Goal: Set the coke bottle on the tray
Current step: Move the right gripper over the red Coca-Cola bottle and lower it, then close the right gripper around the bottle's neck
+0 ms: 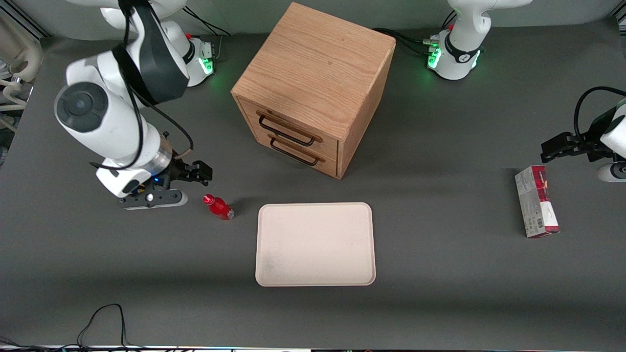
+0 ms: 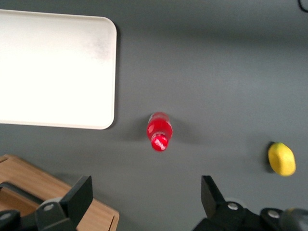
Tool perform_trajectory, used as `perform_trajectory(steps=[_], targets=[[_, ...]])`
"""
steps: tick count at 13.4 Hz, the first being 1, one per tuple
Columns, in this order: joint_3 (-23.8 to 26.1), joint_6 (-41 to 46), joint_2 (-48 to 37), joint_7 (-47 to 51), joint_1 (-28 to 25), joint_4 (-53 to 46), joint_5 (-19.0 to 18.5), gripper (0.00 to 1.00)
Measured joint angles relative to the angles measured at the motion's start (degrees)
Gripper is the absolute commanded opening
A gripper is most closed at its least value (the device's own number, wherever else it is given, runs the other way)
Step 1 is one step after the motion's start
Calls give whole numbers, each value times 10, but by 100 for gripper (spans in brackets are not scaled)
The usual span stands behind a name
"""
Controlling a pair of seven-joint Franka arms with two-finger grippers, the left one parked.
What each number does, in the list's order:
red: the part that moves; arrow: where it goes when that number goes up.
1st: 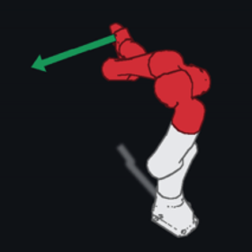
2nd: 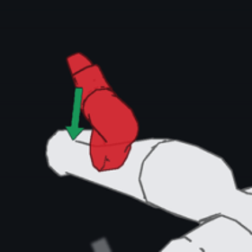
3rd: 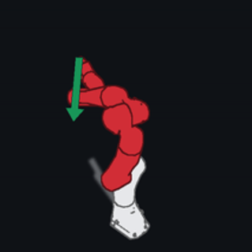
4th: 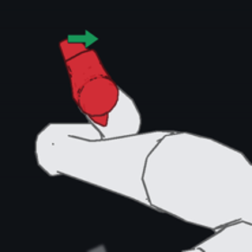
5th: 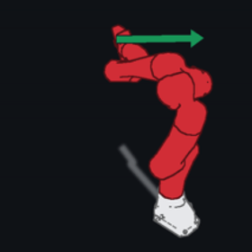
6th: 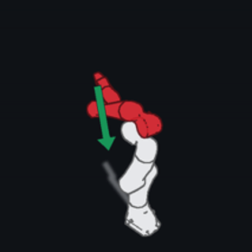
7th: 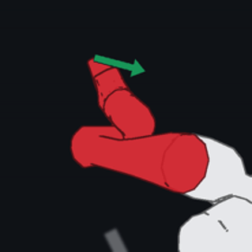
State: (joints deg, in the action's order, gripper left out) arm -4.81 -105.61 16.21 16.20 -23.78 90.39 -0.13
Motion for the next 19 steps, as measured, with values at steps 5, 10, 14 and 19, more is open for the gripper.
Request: perform_trajectory(steps=[5, 10, 14, 19], targets=[[-4, -152, 4, 0, 1, 127, 13, 100], [-5, -260, 7, 0, 1, 213, 16, 100], [-5, -272, 19, 0, 1, 210, 16, 100], [-5, -273, 35, 0, 1, 187, 16, 100]])
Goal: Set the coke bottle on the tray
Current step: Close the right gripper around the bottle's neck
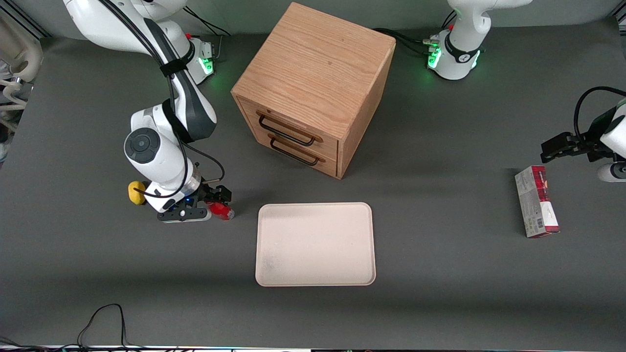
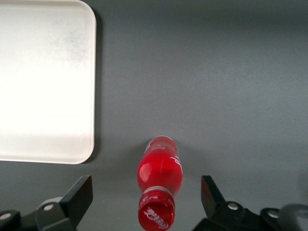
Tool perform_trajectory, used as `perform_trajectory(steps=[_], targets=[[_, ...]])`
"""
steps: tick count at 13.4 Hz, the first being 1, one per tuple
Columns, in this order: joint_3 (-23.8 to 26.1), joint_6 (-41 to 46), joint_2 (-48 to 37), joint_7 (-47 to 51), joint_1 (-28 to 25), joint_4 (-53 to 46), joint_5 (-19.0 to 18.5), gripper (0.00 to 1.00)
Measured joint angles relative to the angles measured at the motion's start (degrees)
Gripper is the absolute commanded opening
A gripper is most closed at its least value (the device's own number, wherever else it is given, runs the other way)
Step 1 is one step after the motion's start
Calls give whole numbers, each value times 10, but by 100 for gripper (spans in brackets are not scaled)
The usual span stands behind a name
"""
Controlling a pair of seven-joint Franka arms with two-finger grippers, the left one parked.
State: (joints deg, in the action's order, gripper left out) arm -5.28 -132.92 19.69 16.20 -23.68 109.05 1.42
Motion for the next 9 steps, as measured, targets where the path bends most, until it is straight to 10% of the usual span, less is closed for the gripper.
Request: perform_trajectory(steps=[9], targets=[[-1, 16, 9, 0, 0, 0, 0, 100]])
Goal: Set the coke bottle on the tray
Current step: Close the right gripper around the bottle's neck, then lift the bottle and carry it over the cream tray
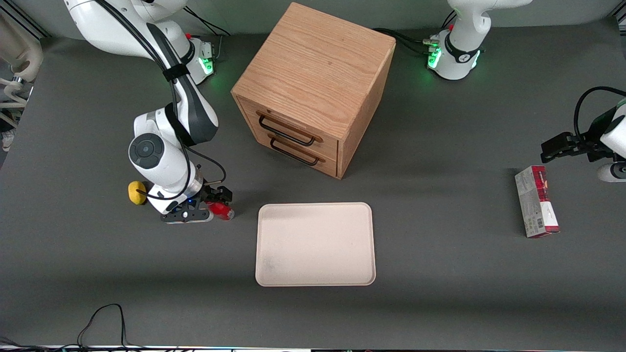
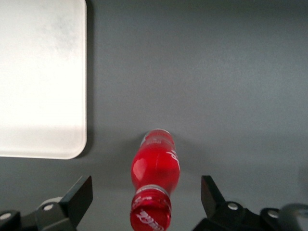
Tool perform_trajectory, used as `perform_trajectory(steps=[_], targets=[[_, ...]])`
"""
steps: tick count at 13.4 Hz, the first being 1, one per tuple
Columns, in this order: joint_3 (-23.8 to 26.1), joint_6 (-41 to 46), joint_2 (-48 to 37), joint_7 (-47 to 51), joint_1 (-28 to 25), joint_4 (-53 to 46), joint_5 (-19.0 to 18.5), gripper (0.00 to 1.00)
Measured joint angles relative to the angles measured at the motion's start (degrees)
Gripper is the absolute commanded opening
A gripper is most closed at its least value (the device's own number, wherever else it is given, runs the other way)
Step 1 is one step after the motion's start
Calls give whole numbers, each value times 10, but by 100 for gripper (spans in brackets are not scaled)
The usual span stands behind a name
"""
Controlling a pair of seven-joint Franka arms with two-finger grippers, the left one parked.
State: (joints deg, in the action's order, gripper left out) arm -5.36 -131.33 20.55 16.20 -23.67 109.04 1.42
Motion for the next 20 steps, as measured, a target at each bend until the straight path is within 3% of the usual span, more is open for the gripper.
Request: perform_trajectory(steps=[2, 7, 9, 16, 20], targets=[[0, 7, -1, 0, 0, 0, 0, 95], [0, 9, -1, 0, 0, -4, 0, 34], [0, 9, -1, 0, 0, -4, 0, 21], [-1, 13, -1, -3, 0, -16, 0, 18], [-3, 159, -6, -27, 6, -150, 0, 18]])
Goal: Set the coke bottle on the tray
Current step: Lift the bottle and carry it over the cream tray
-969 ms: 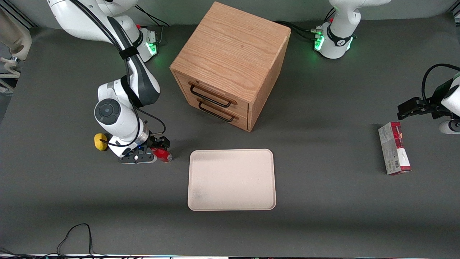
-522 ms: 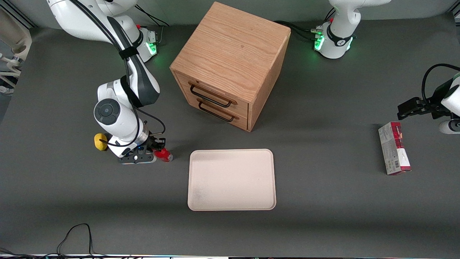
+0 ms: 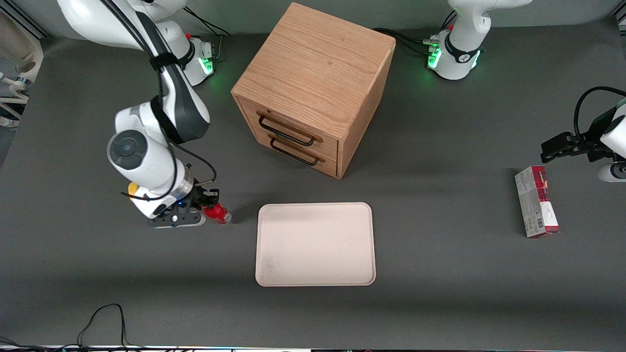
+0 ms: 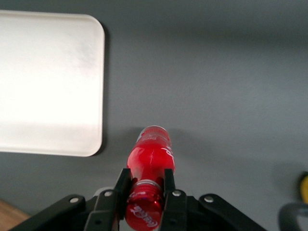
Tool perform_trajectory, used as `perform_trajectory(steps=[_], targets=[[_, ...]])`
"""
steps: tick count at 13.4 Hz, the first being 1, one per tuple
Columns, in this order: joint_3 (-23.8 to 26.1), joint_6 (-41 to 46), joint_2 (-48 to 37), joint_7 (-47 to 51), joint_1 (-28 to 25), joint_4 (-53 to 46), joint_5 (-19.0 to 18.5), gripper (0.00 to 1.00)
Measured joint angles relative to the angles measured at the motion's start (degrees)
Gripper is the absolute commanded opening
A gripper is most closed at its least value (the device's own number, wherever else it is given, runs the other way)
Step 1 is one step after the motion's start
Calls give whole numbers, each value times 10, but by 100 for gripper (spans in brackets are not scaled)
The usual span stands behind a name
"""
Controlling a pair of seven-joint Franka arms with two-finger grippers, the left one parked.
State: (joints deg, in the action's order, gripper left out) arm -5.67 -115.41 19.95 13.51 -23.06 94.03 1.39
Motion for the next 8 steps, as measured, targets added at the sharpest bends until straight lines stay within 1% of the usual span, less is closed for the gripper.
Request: perform_trajectory(steps=[5, 8], targets=[[-3, 237, -9, -35, 16, -216, 0, 18], [-2, 309, -11, -36, 15, -298, 0, 17]])
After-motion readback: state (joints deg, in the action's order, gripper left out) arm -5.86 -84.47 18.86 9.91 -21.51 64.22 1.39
